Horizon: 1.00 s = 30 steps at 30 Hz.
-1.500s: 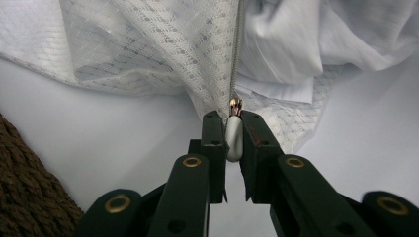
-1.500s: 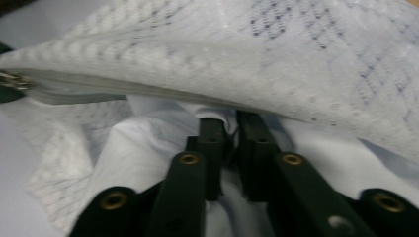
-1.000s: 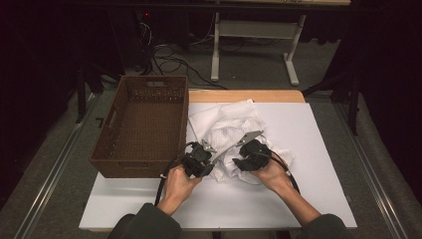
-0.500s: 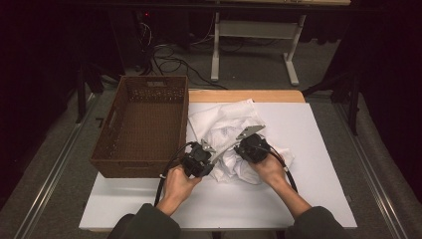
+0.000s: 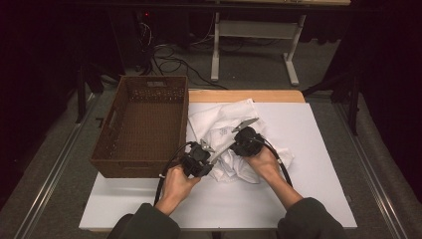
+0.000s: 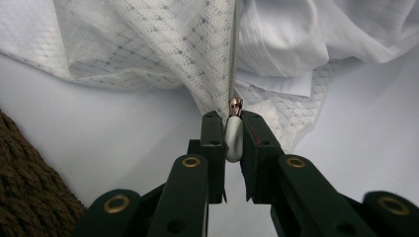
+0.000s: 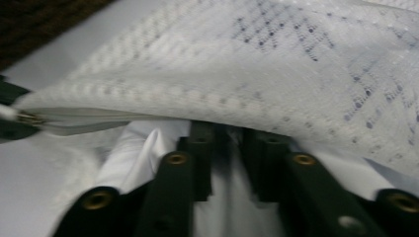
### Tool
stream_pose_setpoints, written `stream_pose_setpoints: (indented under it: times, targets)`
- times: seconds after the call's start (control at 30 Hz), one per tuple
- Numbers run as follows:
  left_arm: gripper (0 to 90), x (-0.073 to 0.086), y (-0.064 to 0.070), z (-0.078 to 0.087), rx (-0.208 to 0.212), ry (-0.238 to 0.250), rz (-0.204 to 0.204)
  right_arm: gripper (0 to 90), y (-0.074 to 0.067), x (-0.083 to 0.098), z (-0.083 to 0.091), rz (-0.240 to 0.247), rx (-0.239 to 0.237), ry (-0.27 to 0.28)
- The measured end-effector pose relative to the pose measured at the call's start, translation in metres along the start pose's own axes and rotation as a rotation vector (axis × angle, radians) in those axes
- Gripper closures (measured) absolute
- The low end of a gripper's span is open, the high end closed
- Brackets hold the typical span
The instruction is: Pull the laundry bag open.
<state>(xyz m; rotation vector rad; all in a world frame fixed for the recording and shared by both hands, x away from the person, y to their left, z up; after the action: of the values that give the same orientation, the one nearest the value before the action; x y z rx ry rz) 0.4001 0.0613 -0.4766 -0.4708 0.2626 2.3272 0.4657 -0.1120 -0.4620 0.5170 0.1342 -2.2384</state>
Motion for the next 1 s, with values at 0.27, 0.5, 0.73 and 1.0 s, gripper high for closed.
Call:
stream_pose_setpoints:
  times: [0.27,0.5,0.73,1.0]
  targets:
    - [80.2,0.0,-0.004,-0.002,-0.003,-0.005,0.013,54.5,-0.018,0.022,0.033,0.089,-0.009,0.037]
    - [79.6,0.0,-0.002,-0.001,-0.003,-0.006,0.006,47.3,-0.019,0.021,-0.001,0.118,0.009,-0.082]
    - [80.3,-0.001,0.002,0.0,-0.001,-0.002,-0.015,85.0,-0.018,-0.002,-0.013,0.107,0.031,-0.099]
    - [80.5,-0.001,0.002,0.003,-0.028,0.004,-0.022,88.4,-0.008,-0.013,-0.009,0.047,0.067,-0.052]
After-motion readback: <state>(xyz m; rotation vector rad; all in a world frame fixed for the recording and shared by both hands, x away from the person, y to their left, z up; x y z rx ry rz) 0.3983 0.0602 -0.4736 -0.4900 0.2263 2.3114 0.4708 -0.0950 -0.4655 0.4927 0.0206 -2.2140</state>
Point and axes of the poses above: each handheld gripper's, and its own axes: z roughly backward along the jaws, x roughly out of its underside, y roughly to its right, the point moved 2 cm from there along -z, roughly forward along the jaws, and after that the axes turned 11 degrees about -y, right-handed, at the moved point
